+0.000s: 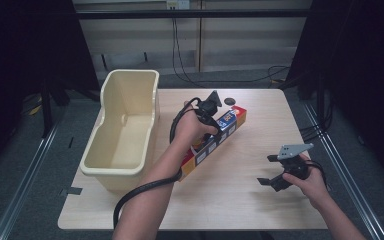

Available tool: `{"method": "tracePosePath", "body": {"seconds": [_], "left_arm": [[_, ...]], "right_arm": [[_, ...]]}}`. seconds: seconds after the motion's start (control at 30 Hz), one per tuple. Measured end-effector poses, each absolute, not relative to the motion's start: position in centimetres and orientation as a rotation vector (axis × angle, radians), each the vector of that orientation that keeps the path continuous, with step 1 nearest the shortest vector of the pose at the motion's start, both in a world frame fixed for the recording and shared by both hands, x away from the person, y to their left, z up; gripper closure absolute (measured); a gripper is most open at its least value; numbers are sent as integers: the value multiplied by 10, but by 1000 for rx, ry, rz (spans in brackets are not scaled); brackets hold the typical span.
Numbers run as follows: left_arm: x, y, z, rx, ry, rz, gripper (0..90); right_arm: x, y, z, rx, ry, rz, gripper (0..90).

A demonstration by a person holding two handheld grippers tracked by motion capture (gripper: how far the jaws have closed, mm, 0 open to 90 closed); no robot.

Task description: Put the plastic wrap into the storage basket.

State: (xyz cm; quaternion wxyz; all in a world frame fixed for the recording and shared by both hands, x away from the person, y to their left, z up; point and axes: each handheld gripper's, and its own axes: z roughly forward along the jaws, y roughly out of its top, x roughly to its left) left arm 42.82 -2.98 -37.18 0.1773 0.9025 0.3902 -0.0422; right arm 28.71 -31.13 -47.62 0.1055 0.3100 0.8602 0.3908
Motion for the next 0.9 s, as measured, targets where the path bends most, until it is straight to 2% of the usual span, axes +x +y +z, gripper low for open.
{"method": "tracePosePath", "body": {"seconds": [0.9], "left_arm": [[425,18,-298,2485,1289,-116,405]], "right_arm": [[287,-309,-475,909,2549,1155,30]]}}
